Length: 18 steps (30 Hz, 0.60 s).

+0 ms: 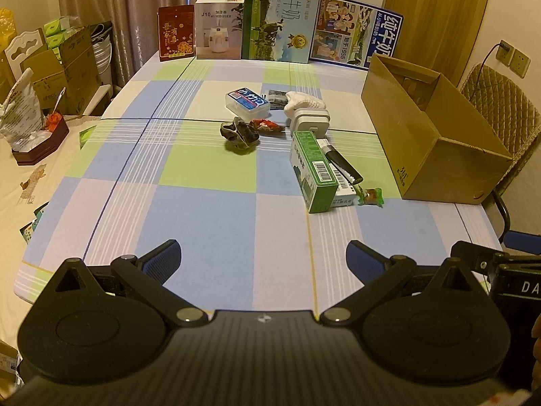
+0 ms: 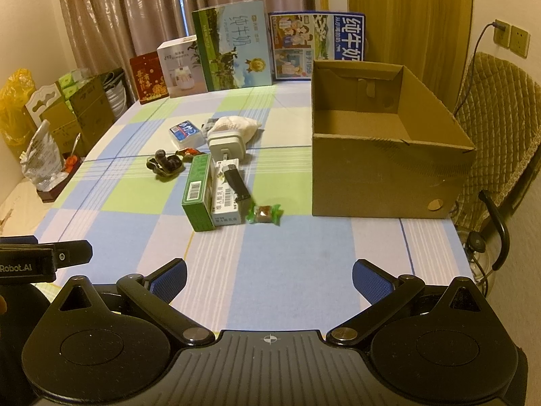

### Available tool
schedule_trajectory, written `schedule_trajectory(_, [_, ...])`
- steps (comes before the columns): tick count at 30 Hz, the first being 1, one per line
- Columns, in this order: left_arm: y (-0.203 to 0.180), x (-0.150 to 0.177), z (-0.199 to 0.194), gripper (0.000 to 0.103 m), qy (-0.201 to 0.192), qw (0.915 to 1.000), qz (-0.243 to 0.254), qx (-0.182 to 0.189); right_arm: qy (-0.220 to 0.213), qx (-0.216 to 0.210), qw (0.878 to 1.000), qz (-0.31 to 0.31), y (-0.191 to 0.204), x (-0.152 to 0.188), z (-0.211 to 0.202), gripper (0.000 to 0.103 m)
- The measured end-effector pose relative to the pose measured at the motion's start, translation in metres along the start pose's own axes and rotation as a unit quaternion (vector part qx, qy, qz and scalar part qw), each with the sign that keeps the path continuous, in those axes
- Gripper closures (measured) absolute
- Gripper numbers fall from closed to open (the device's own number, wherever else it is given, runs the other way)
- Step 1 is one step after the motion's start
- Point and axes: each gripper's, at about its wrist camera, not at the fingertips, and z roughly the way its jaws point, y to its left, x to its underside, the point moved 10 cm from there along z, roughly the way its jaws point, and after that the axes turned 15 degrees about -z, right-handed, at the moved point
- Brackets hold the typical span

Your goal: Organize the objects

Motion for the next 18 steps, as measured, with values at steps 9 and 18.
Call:
schedule_trajectory(9, [0.000, -0.003, 0.018, 0.001, 0.014, 0.9999, -0.003, 0.005, 0.003, 0.002, 1.000, 0.000, -0.008, 0.006, 0.016, 0.002])
schedule_trajectory(18, [-0.008, -0.012, 0.056, 0.001, 0.032, 0.9986, -0.031, 0.028, 0.003, -0.017, 1.000, -0.008, -0.012, 0.002, 0.052, 0.002])
